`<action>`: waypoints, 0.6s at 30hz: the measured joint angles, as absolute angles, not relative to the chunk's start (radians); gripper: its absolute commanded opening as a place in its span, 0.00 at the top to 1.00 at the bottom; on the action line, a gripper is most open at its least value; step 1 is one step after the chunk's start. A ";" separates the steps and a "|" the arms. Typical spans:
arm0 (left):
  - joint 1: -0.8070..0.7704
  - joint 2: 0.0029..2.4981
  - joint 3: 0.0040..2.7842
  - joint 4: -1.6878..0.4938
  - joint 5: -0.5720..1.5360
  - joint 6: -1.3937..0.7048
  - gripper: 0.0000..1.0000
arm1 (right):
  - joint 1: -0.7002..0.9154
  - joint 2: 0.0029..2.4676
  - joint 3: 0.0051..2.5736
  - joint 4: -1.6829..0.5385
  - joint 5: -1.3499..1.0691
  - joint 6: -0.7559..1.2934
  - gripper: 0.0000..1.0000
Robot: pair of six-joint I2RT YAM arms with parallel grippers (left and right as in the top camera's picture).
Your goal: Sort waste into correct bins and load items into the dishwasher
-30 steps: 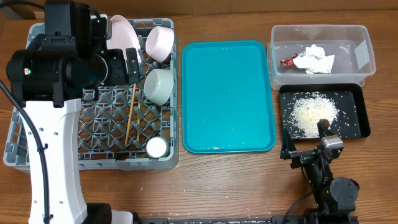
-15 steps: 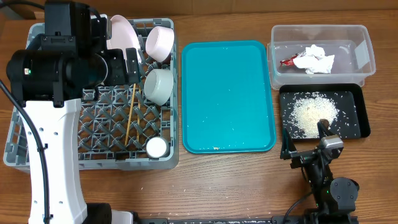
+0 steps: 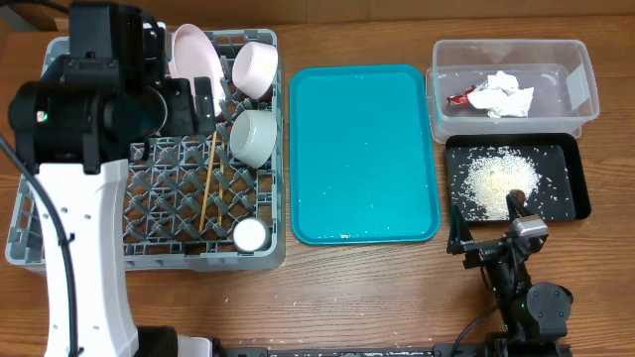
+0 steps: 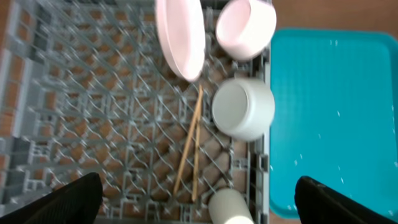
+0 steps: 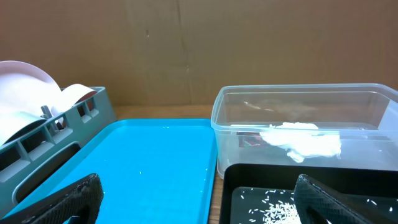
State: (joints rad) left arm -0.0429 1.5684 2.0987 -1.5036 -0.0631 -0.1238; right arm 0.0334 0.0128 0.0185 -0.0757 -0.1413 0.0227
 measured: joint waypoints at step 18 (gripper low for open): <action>-0.043 0.712 1.089 -0.625 0.001 -0.086 0.00 | 0.033 0.013 0.019 -0.076 -0.141 0.022 0.00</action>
